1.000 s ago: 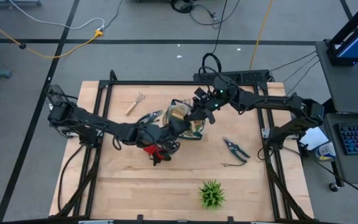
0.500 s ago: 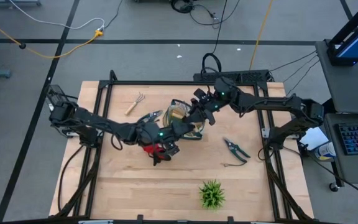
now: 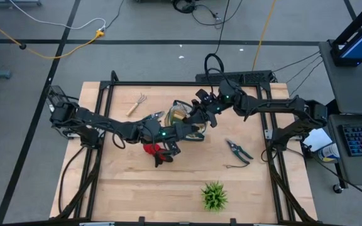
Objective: Pick & Place Garden tools in Gardening bag
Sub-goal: Put the bottom brown hand rake into the gardening bag
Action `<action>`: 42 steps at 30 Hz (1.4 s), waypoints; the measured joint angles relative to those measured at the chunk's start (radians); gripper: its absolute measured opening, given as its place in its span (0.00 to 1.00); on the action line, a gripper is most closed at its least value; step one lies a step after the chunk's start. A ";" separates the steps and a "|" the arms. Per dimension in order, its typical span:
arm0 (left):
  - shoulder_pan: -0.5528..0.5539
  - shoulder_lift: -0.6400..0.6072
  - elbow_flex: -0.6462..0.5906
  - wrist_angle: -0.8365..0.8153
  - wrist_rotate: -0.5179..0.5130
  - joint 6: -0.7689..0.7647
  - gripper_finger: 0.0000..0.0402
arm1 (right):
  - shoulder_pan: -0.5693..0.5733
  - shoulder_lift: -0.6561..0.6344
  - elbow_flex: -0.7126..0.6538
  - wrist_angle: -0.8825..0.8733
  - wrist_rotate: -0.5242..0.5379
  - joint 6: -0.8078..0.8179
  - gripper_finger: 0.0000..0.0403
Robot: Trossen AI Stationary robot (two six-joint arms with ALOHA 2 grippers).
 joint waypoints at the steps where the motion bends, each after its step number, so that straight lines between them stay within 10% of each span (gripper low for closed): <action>1: 0.001 0.000 0.000 0.000 0.000 0.020 0.42 | 0.003 0.000 0.000 0.012 0.001 0.001 0.14; 29: 0.016 -0.001 0.001 0.097 -0.008 0.042 0.42 | 0.031 0.000 0.000 0.068 0.080 -0.030 0.14; 42: -0.003 -0.001 0.001 0.020 -0.165 -0.277 0.12 | -0.030 0.000 0.000 -0.078 0.129 -0.218 0.13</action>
